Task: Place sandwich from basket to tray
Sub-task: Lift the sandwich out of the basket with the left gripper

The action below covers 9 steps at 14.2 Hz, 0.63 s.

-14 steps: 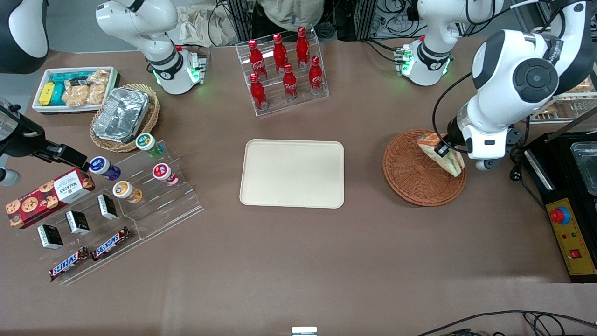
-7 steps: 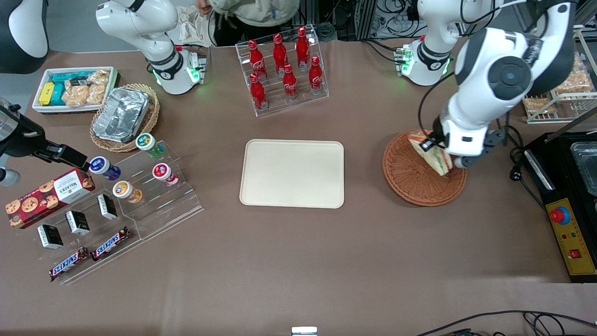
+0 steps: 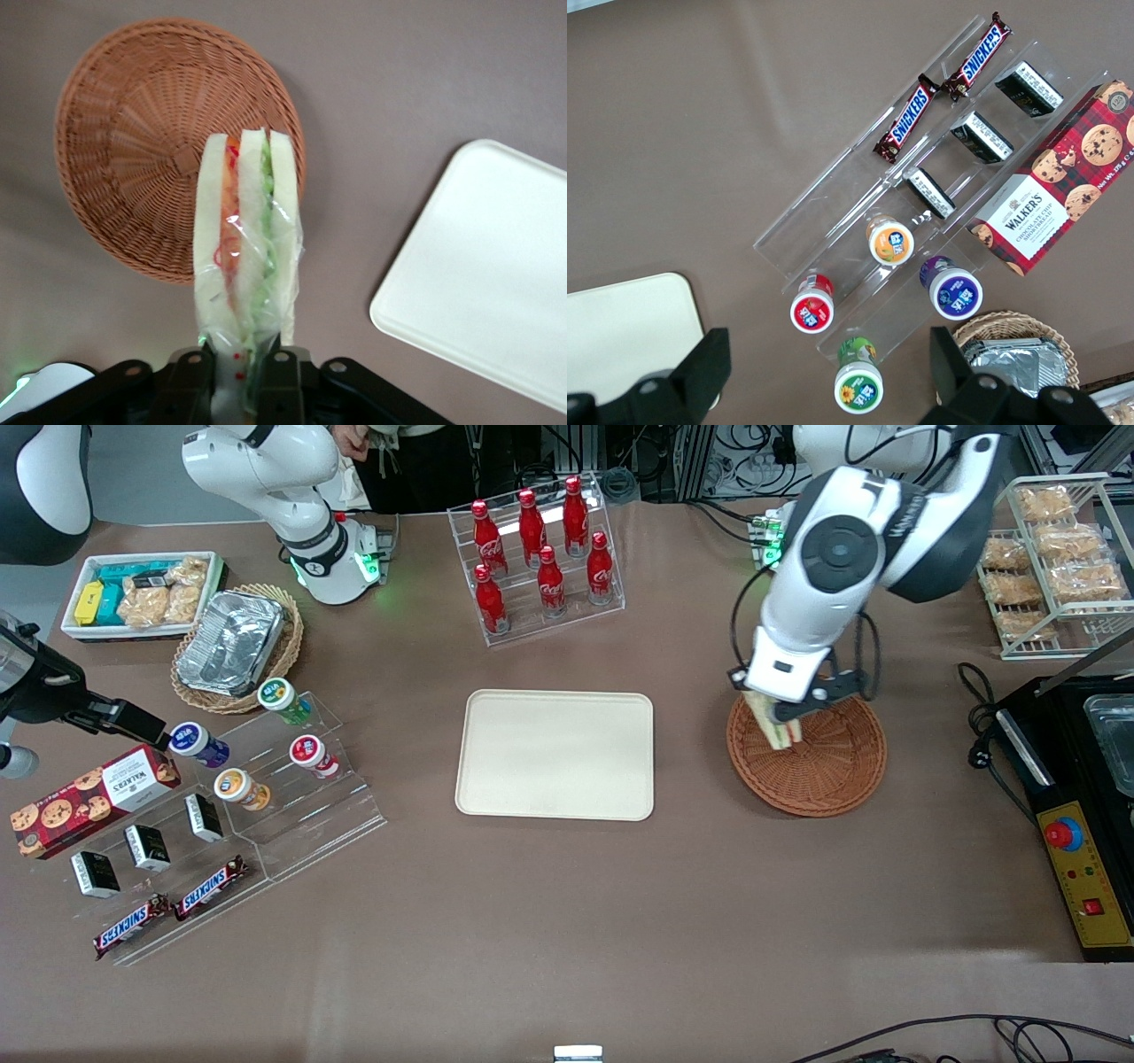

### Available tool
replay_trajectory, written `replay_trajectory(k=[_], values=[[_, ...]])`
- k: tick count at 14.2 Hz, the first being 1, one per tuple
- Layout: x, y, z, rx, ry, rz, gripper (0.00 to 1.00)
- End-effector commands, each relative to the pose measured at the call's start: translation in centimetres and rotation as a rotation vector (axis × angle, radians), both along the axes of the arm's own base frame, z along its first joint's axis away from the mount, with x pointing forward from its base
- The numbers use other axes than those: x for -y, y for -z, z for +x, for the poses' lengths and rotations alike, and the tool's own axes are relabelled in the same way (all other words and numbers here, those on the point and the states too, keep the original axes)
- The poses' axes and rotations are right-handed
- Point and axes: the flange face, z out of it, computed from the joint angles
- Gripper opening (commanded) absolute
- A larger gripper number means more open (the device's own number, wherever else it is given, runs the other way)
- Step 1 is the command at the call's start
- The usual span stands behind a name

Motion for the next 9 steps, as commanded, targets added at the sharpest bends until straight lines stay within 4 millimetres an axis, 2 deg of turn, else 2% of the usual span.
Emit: replay_trajectory(k=[1,3,5,7,9], values=[[1.0,-0.5,1.3,0.048,0.019,-0.073,0.00],[4.0,0.2,0.8,0.080,0.082,-0.093,0.00],[5.5,1.3,1.3,0.115,0.105,-0.130,0.00],[7.6,3.4,1.3,0.112,0.221,-0.171,0.00],[9.6,5.9,1.4,0.126,0.266,-0.204,0.00]])
